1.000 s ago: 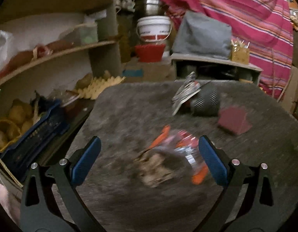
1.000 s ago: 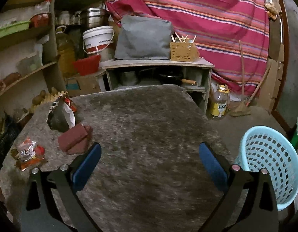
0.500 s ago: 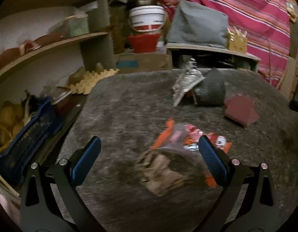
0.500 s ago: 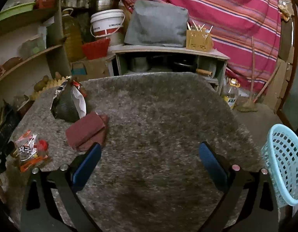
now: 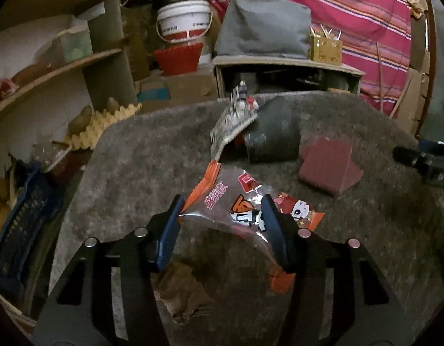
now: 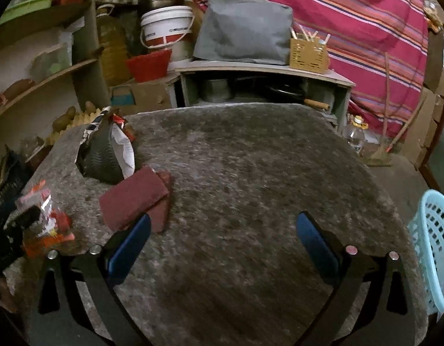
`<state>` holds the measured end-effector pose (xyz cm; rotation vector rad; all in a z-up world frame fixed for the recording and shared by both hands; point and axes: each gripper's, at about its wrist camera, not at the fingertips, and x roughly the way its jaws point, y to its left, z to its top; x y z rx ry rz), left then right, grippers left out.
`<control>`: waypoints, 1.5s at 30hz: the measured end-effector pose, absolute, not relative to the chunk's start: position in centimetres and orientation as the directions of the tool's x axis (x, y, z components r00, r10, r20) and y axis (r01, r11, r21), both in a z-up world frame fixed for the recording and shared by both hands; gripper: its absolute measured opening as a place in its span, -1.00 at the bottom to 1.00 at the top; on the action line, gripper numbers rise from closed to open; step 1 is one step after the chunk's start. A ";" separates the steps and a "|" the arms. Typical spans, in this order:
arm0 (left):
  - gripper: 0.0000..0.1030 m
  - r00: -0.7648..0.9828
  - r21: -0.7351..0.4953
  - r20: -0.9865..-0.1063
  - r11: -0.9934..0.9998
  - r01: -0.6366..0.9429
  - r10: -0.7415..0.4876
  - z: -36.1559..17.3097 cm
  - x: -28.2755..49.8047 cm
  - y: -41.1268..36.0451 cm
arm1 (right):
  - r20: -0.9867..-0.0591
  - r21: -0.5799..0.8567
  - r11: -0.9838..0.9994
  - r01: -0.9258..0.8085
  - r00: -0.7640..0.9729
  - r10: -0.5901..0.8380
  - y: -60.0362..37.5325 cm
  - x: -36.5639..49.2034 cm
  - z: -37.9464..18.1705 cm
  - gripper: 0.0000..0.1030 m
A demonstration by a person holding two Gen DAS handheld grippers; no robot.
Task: Collect trash
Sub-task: 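Grasp the orange snack wrapper with the left tool while the right tool grasps the red sponge, then carry the wrapper and sponge to the blue basket and open both tools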
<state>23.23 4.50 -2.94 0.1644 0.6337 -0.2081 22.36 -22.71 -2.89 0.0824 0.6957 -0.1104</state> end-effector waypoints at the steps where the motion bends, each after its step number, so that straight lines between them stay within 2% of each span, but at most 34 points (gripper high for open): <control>1: 0.04 0.792 0.088 -0.594 0.967 0.239 -0.142 -2.6 23.4 4.5 | -0.638 0.029 0.992 0.120 0.767 -0.075 -22.2 22.8 -3.0 0.91; 7: 0.04 0.839 0.108 -0.536 0.979 0.173 -0.089 -0.7 24.8 6.5 | -0.651 -0.012 1.000 0.017 0.759 -0.021 -18.9 24.3 -3.7 0.91; 19: 0.04 0.823 0.072 -0.567 0.993 0.090 -0.033 -2.0 26.1 11.5 | -0.722 -0.161 0.978 -0.134 0.692 -0.024 -12.8 28.1 -6.3 0.91; 24: 0.04 0.826 0.073 -0.564 0.994 0.080 -0.025 -1.9 26.0 11.9 | -0.740 -0.120 0.975 -0.188 0.671 0.038 -12.5 28.9 -6.7 0.89; 26: 0.04 0.827 0.076 -0.561 0.994 0.079 -0.023 -1.8 26.0 11.8 | -0.732 -0.091 0.975 -0.204 0.677 0.073 -12.9 28.9 -6.3 0.76; 28: 0.04 0.829 0.084 -0.559 0.993 0.080 -0.019 -1.8 26.0 11.5 | -0.732 -0.080 0.973 -0.215 0.676 0.089 -13.2 29.0 -6.2 0.73; 32: 0.04 0.829 0.100 -0.559 0.992 0.080 -0.010 -1.8 26.0 10.7 | -0.724 -0.031 0.976 -0.217 0.678 0.128 -14.2 28.8 -5.9 0.70; 39: 0.04 0.851 0.074 -0.524 0.993 0.088 -0.036 -0.3 25.4 9.3 | -0.675 -0.029 0.989 -0.147 0.733 0.089 -17.2 26.9 -3.8 0.70; 45: 0.04 0.866 0.086 -0.492 0.986 0.144 -0.084 0.6 24.6 4.9 | -0.649 -0.004 0.999 -0.040 0.761 0.028 -23.1 24.4 -1.9 0.70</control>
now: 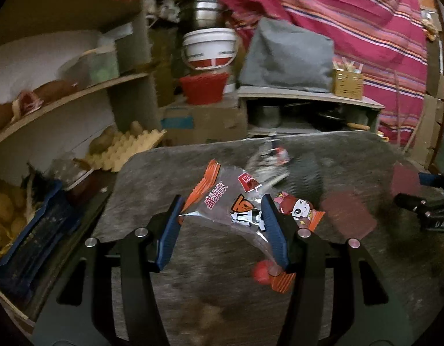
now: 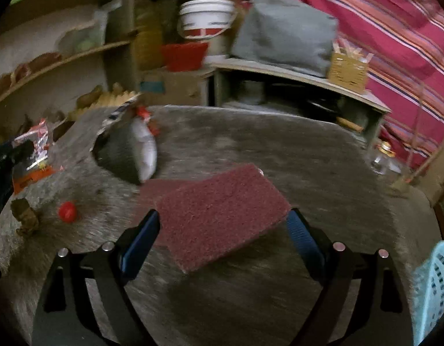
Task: Collect trash
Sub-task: 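Carry the wrapper and sponge to the blue basket and open both tools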
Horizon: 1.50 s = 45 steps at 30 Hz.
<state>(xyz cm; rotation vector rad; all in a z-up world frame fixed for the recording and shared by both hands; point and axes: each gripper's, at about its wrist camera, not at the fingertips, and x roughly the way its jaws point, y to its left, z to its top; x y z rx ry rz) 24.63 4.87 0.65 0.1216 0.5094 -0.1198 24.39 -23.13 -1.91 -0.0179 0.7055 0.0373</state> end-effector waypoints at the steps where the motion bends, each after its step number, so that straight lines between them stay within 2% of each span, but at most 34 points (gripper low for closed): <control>1: 0.04 0.867 0.089 -0.490 0.983 0.159 -0.096 0.7 24.5 3.8 | -0.645 0.002 1.000 -0.028 0.764 0.022 -23.9 24.0 -1.7 0.70; 11: 0.04 0.848 0.104 -0.484 0.948 0.301 -0.216 0.0 23.5 -6.3 | -0.624 0.048 0.989 0.139 0.778 -0.079 -34.0 19.6 -0.5 0.70; 21: 0.04 0.812 0.091 -0.465 0.893 0.440 -0.353 0.3 20.5 -15.7 | -0.609 -0.007 0.952 0.305 0.754 -0.246 -42.6 14.1 0.2 0.70; 25: 0.04 0.792 0.083 -0.453 0.865 0.495 -0.409 0.8 18.8 -19.3 | -0.610 0.018 0.921 0.389 0.734 -0.298 -47.4 11.3 0.1 0.70; 30: 0.04 0.754 0.095 -0.460 0.818 0.567 -0.469 0.5 16.4 -24.8 | -0.603 0.017 0.879 0.476 0.706 -0.371 -52.3 7.9 0.3 0.70; 33: 0.04 0.715 0.061 -0.475 0.792 0.608 -0.513 0.2 15.6 -28.1 | -0.607 0.007 0.850 0.526 0.678 -0.414 -54.9 6.0 0.0 0.70; 45: 0.07 0.620 0.068 -0.516 0.693 0.718 -0.592 -1.4 12.2 -39.4 | -0.617 0.070 0.813 0.578 0.665 -0.419 -60.3 2.9 -1.2 0.70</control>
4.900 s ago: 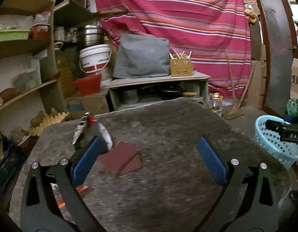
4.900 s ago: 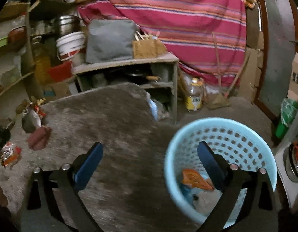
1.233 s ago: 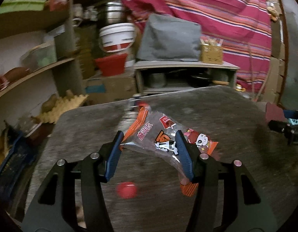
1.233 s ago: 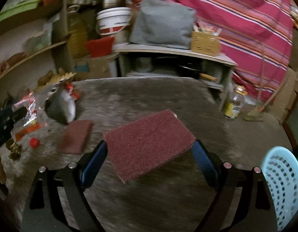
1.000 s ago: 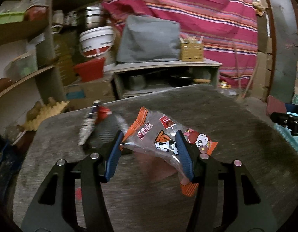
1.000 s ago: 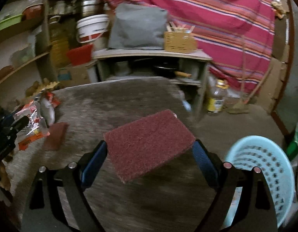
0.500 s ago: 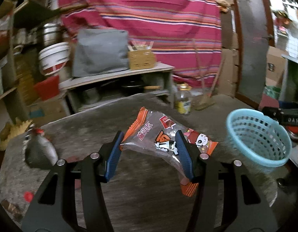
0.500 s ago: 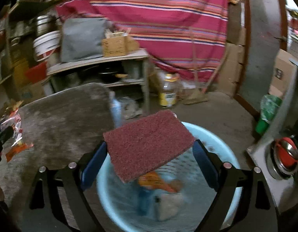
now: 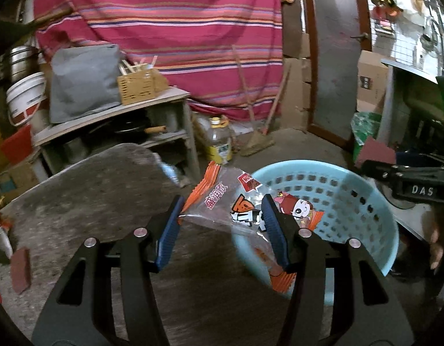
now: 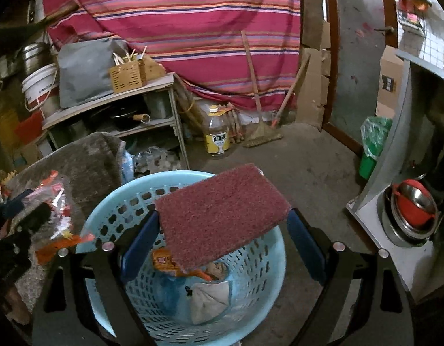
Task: Collect trash
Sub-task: 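Carry the wrapper and sponge to the blue basket and open both tools, then return the left tool to the table and grasp the brown paper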
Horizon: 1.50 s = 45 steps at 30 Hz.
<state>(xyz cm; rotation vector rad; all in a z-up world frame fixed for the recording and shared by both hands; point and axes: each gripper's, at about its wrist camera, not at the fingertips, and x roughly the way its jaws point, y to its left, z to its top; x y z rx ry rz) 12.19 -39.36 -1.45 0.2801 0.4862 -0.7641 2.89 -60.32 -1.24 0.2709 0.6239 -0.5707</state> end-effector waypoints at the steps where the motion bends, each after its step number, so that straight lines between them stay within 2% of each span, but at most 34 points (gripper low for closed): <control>1: 0.10 0.612 0.064 -0.519 0.686 0.724 -0.597 -1.4 12.0 -39.9 | -0.620 0.075 0.810 0.582 0.663 -0.419 -60.6 2.6 -1.4 0.70; 4: 0.18 0.594 0.061 -0.529 0.670 0.739 -0.606 -1.6 12.0 -41.3 | -0.620 0.087 0.801 0.592 0.662 -0.421 -61.2 2.1 -1.6 0.70; 6: 0.33 0.592 0.058 -0.530 0.671 0.740 -0.607 -1.5 12.1 -41.6 | -0.619 0.095 0.795 0.599 0.662 -0.424 -61.5 1.8 -1.5 0.70; 8: 0.60 0.598 0.053 -0.521 0.676 0.735 -0.609 -1.2 12.1 -41.3 | -0.618 0.104 0.791 0.603 0.662 -0.424 -61.5 1.5 -1.6 0.70; 10: 0.74 0.619 0.058 -0.505 0.692 0.720 -0.602 -0.7 12.0 -40.6 | -0.622 0.103 0.791 0.603 0.659 -0.422 -61.5 1.6 -1.7 0.70; 17: 0.89 0.689 0.081 -0.469 0.750 0.656 -0.552 0.6 12.4 -36.3 | -0.643 0.089 0.805 0.587 0.651 -0.404 -60.3 3.5 -2.1 0.71; 21: 0.89 0.721 0.074 -0.455 0.785 0.615 -0.523 1.3 12.8 -32.7 | -0.650 0.089 0.813 0.575 0.652 -0.390 -58.7 5.1 -2.1 0.74; 24: 0.89 0.740 0.053 -0.453 0.813 0.580 -0.498 1.8 13.6 -29.0 | -0.650 0.082 0.820 0.566 0.654 -0.386 -57.5 6.0 -2.2 0.91; 33: 0.89 0.822 0.096 -0.471 0.907 0.409 -0.321 1.2 16.4 -15.3 | -0.654 0.021 0.825 0.565 0.632 -0.416 -53.1 8.6 -2.0 0.91; 40: 0.89 0.845 0.073 -0.507 0.968 0.239 -0.170 0.3 19.5 -4.9 | -0.640 0.057 0.867 0.496 0.685 -0.350 -47.5 11.8 -1.6 0.91; 45: 0.89 0.859 0.103 -0.505 0.983 0.151 -0.079 -0.6 19.7 0.4 | -0.629 0.018 0.902 0.432 0.706 -0.325 -43.1 14.0 -1.5 0.91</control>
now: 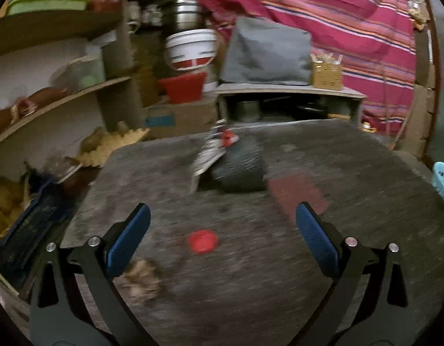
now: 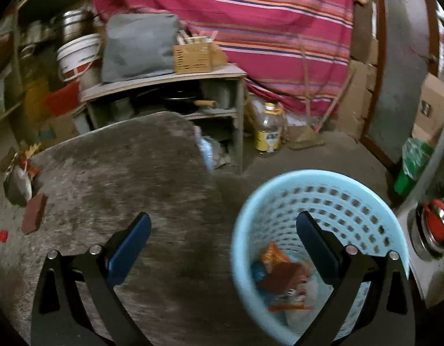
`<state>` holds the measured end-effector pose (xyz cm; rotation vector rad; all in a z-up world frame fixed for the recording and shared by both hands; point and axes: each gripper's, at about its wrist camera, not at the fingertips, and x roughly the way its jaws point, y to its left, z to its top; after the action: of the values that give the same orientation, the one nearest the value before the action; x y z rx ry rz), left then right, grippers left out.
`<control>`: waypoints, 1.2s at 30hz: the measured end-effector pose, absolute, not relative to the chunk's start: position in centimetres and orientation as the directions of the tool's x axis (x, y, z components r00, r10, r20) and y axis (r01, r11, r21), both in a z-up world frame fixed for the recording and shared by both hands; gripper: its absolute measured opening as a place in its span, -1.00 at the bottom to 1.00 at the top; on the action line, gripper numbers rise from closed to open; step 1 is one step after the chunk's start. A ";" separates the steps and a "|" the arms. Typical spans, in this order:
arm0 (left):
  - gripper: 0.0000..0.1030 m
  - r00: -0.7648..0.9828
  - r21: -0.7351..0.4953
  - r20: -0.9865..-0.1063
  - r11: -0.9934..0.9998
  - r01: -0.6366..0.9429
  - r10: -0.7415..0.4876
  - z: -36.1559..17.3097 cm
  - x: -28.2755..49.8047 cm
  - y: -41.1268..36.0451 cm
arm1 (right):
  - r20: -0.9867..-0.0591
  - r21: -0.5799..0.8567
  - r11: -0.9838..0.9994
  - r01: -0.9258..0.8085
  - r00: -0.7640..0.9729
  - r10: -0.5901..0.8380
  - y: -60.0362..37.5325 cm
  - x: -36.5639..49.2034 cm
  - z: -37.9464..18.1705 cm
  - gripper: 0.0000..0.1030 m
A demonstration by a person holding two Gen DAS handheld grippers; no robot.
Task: Collect trash
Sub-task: 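Return the left tool to the table and grasp the brown paper, then grasp the second red sponge pad with the right tool while the left tool holds the paper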
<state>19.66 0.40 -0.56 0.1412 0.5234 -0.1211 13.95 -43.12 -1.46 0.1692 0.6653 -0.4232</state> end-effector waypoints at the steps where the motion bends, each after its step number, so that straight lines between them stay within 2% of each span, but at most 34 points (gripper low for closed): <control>1: 0.89 0.858 0.101 -0.510 0.985 0.137 -0.067 -0.8 19.8 1.3 | -0.629 0.013 0.909 0.416 0.710 -0.316 -42.1 14.5 -1.5 0.91; 8: 0.89 0.848 0.123 -0.530 0.990 0.072 0.004 -2.4 19.9 6.0 | -0.649 0.003 0.940 0.340 0.716 -0.257 -37.0 17.0 -2.2 0.91; 16: 0.89 0.797 0.089 -0.604 0.993 0.072 -0.004 -4.5 20.4 8.4 | -0.660 0.004 0.961 0.277 0.722 -0.206 -31.8 19.9 -2.8 0.91; 20: 0.86 0.765 0.029 -0.643 0.997 0.069 -0.034 -5.4 20.9 9.5 | -0.670 0.010 0.971 0.239 0.722 -0.171 -29.6 21.1 -3.2 0.91; 21: 0.82 0.763 0.015 -0.645 0.997 0.071 -0.044 -5.5 20.9 9.7 | -0.671 0.002 0.974 0.227 0.722 -0.167 -28.9 21.4 -3.3 0.91; 24: 0.49 0.736 -0.015 -0.673 0.996 0.086 -0.074 -6.0 21.4 9.9 | -0.676 -0.016 0.978 0.209 0.718 -0.165 -27.8 22.0 -3.5 0.91; 26: 0.11 0.703 -0.039 -0.704 0.993 0.108 -0.104 -6.6 22.0 9.9 | -0.683 -0.016 0.981 0.195 0.714 -0.153 -27.1 22.2 -3.7 0.91; 28: 0.01 0.682 -0.064 -0.717 0.988 0.137 -0.141 -6.8 22.3 9.8 | -0.686 -0.015 0.983 0.185 0.713 -0.145 -26.5 22.4 -3.9 0.91; 32: -0.22 0.701 -0.015 -0.703 0.988 0.156 -0.122 -6.3 22.3 9.3 | -0.691 -0.024 0.987 0.162 0.710 -0.133 -25.3 22.9 -4.2 0.91; 36: -0.23 0.740 -0.002 -0.666 0.993 0.122 -0.093 -4.9 22.8 9.7 | -0.703 -0.022 0.991 0.134 0.702 -0.111 -24.0 23.7 -4.7 0.91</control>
<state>22.85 9.68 -4.94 0.0423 0.7285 -0.1178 23.67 -23.96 -4.73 0.0315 0.7805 -0.1360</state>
